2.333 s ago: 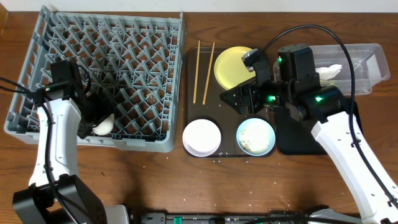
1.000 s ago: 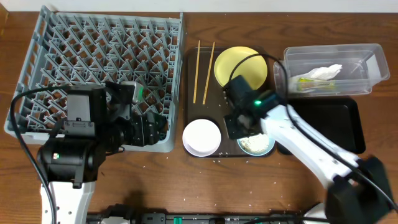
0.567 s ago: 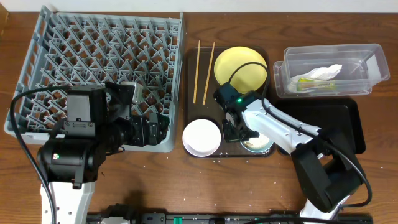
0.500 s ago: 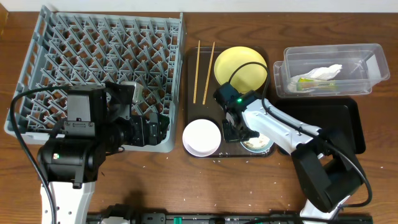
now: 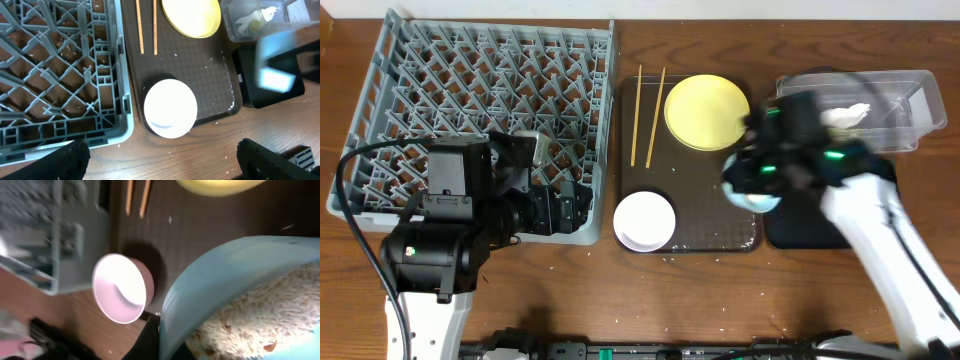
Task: Sort waste into correct bins and load items into the dishwasher
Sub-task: 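Grasp the light-blue bowl of rice with the right gripper, then tilt the blue bowl over the black tray to pour out the rice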
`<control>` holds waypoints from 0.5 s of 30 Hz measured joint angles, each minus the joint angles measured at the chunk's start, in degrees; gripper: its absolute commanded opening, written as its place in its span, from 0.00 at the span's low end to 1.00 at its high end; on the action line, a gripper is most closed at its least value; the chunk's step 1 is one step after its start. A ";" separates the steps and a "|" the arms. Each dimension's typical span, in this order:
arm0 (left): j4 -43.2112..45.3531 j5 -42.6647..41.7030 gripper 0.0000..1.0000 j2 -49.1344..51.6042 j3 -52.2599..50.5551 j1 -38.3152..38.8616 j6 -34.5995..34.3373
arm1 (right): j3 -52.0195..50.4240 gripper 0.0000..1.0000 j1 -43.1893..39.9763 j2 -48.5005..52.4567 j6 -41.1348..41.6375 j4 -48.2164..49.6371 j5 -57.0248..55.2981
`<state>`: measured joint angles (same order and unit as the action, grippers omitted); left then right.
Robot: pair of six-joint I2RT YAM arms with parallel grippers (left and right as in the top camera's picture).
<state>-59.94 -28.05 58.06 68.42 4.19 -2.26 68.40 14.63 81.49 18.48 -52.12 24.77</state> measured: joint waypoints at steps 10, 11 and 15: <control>-0.02 0.07 0.95 0.00 0.00 0.00 -0.02 | -7.76 0.01 -19.56 -2.36 -7.69 7.89 16.31; 0.00 0.13 0.95 0.00 0.00 0.00 -0.02 | -9.81 0.01 -21.40 -2.29 -8.07 10.01 18.27; 0.00 0.15 0.95 0.00 0.00 0.00 -0.02 | -18.71 0.01 -30.38 -1.81 -8.31 21.57 28.87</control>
<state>-59.94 -27.90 58.06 68.42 4.19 -2.28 49.69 -15.75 79.68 10.17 -30.55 53.65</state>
